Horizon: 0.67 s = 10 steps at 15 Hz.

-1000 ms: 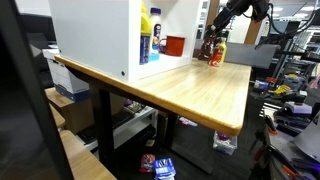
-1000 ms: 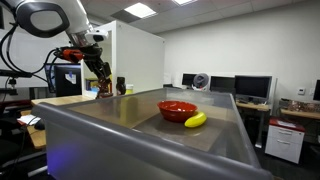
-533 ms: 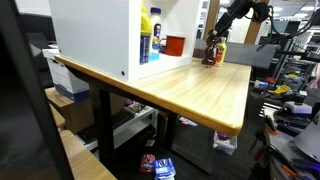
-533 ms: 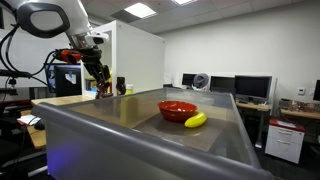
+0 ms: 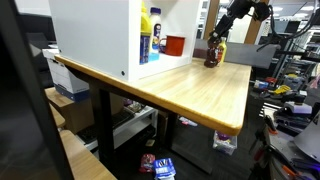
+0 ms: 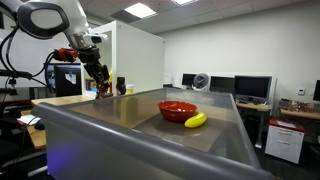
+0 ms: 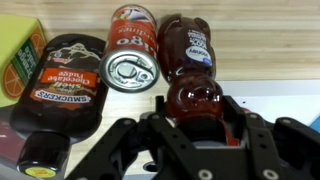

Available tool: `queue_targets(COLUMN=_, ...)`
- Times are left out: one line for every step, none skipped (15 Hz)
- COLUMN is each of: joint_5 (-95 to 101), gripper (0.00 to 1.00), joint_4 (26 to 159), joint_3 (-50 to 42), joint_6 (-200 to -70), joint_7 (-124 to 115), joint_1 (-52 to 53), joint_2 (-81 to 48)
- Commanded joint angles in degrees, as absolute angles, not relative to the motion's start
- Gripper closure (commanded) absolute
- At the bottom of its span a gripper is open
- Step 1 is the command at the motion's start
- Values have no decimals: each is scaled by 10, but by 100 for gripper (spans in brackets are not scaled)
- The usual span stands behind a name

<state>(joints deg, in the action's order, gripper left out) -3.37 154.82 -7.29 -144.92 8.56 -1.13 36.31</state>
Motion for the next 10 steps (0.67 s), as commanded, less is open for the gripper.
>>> queue_targets(joint_5=-34, gripper=43, joint_4=1532, joint_3=-66, joint_6=-1420, joint_7=58, joint_1=-23, joint_2=360)
queue_targets(joint_5=-37, gripper=17, joint_4=1532, joint_3=-67, joint_6=-1417, joint_7=54, joint_1=-22, joint_2=360)
queue_targets(joint_5=-41, gripper=16, joint_4=1532, joint_3=-69, joint_6=-1414, joint_7=52, joint_1=-20, joint_2=360)
queue_targets(joint_5=-42, gripper=12, joint_4=1532, joint_3=-69, joint_6=-1414, joint_7=47, joint_1=-20, joint_2=361)
queue_targets(joint_5=-47, gripper=5, joint_4=1533, joint_3=-71, joint_6=-1417, joint_7=46, joint_1=-17, joint_2=365)
queue_targets(joint_5=-50, gripper=4, joint_4=1533, joint_3=-73, joint_6=-1420, joint_7=45, joint_1=-16, joint_2=366)
queue_targets(joint_5=-53, gripper=0, joint_4=1531, joint_3=-74, joint_6=-1420, joint_7=45, joint_1=-15, joint_2=366)
queue_targets(joint_5=-56, gripper=0, joint_4=1531, joint_3=-75, joint_6=-1421, joint_7=45, joint_1=-13, joint_2=369)
queue_targets(joint_5=-61, gripper=0, joint_4=1529, joint_3=-76, joint_6=-1416, joint_7=45, joint_1=-11, joint_2=372)
queue_targets(joint_5=-61, gripper=0, joint_4=1529, joint_3=-74, joint_6=-1414, joint_7=42, joint_1=-12, joint_2=375)
